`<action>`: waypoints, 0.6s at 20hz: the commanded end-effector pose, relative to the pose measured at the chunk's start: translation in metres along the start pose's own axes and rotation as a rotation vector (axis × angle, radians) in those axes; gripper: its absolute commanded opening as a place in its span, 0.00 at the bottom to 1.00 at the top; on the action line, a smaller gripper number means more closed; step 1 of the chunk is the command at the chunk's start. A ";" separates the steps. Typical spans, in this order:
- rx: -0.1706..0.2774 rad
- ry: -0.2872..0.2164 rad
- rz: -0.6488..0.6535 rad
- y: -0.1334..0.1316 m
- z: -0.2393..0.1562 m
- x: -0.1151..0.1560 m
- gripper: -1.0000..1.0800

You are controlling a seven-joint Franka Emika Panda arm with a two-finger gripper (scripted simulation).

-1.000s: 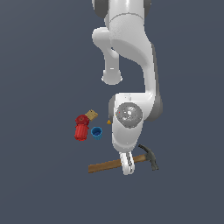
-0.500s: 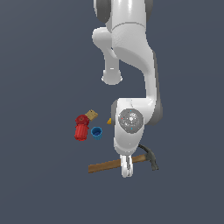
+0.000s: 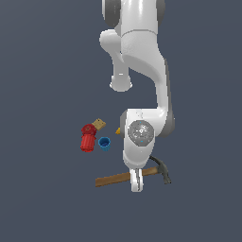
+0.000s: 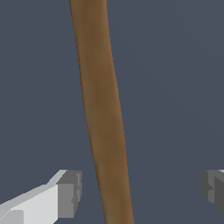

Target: Pick up a designated object from a clutter of objects.

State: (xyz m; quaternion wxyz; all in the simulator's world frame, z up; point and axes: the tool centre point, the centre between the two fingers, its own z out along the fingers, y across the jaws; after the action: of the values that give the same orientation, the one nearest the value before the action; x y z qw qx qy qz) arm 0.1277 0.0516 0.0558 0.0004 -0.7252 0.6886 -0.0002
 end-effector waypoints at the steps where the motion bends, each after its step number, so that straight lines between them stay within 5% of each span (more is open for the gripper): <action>1: -0.001 0.000 0.001 0.001 0.012 0.000 0.96; 11: -0.001 0.000 0.003 0.000 0.039 0.000 0.96; 12: -0.001 0.000 0.003 0.000 0.039 0.000 0.00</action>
State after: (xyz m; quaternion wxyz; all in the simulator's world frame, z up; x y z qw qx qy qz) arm 0.1288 0.0529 0.0189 0.0017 -0.7246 0.6892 -0.0010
